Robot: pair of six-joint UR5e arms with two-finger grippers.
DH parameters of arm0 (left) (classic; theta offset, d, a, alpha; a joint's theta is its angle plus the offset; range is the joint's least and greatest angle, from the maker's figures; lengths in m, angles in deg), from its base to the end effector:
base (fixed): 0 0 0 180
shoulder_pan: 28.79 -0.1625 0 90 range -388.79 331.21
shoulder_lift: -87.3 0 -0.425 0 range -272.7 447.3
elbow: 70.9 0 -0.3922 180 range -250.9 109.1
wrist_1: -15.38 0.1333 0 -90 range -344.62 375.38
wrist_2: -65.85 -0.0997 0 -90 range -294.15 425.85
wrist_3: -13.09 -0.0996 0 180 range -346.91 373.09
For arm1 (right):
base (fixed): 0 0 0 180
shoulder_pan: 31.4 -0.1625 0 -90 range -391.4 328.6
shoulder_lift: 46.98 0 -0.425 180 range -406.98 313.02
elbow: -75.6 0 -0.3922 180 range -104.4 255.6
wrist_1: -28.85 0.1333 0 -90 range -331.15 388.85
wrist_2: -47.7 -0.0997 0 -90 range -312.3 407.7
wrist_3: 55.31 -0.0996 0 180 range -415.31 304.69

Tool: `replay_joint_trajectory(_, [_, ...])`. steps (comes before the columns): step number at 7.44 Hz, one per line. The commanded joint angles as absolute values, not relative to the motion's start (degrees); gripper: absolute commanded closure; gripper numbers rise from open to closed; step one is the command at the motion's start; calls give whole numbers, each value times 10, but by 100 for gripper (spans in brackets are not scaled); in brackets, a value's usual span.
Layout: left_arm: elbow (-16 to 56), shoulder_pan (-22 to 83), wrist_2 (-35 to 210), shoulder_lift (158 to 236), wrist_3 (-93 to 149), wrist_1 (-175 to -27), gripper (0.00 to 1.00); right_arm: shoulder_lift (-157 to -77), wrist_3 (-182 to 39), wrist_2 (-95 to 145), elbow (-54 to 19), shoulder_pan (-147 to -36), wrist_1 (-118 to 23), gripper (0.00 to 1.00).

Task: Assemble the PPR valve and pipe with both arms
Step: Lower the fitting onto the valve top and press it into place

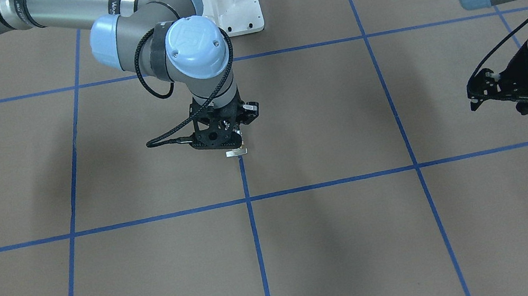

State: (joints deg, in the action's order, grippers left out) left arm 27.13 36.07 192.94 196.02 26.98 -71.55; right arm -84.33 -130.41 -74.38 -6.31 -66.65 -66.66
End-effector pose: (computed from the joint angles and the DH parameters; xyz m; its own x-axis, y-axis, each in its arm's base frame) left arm 0.1928 -0.5832 0.4212 0.6945 0.3428 -0.6326 -0.2290 0.9388 0.2573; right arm -0.5644 -0.4973 0.1479 0.6684 0.2056 0.7149 -0.0454 0.9705 -0.2366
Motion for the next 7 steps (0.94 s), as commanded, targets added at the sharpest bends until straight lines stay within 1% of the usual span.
replay_joint_trajectory(1, [270, 361, 1929, 1960, 270, -715, 0, -846, -1306, -744, -63, -666, -657, 82])
replay_joint_trajectory(2, [271, 361, 1929, 1960, 270, -715, 0, -845, -1306, -744, -63, -666, -657, 80])
replay_joint_trajectory(4, [270, 361, 1929, 1960, 270, -715, 0, -846, -1308, -745, -63, -667, -658, 72])
replay_joint_trajectory(6, [270, 361, 1929, 1960, 270, -715, 0, -847, -1308, -745, -63, -666, -658, 56])
replay_joint_trajectory(7, [270, 361, 1929, 1960, 271, -715, 0, -849, -1308, -744, -63, -666, -658, 46])
